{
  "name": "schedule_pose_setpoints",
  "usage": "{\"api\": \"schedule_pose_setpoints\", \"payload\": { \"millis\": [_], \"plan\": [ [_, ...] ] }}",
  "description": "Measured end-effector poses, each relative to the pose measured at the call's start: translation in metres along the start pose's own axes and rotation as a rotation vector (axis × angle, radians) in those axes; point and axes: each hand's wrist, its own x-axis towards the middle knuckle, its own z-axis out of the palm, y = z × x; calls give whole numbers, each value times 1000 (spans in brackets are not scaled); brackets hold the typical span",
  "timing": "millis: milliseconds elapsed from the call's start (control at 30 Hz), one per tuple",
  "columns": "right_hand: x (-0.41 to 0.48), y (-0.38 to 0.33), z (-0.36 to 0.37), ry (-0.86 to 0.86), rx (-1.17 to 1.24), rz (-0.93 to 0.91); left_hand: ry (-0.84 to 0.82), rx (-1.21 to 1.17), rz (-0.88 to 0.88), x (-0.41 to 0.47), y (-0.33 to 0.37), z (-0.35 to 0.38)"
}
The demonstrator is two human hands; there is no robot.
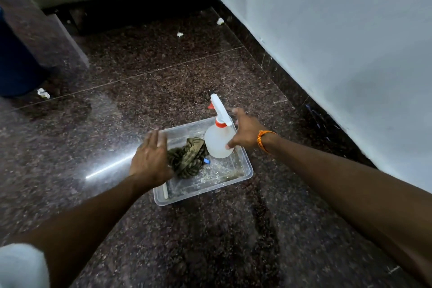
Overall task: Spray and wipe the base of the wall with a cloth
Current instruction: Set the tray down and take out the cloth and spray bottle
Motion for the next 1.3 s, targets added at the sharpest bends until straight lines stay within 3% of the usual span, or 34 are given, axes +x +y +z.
{"api": "schedule_pose_setpoints", "payload": {
  "millis": [100, 300, 400, 667, 967, 1100, 1200, 1300],
  "plan": [
    [1, -13, 6, 34, 212, -182, -108, 77, 204, 5, 20, 6],
    [4, -27, 32, 167, 484, -249, -336, 95, 201, 25, 35, 28],
    [11, -27, 40, 207, 582, -261, -374, 108, 160, 32, 34, 43],
    [9, -47, 39, 275, 696, -169, -71, -66, 220, 32, 23, 63],
    [-10, -76, -27, 449, 887, -137, 49, -25, 234, 45, 29, -19],
    [-32, -71, -53, 507, 808, -75, 121, 33, 174, 69, 41, -71],
    [-47, -43, -60, 584, 685, -34, 249, -63, 158, 69, 75, -97],
    [-69, 2, -65, 643, 572, 82, 260, -205, 135, 70, 121, -111]
  ]
}}
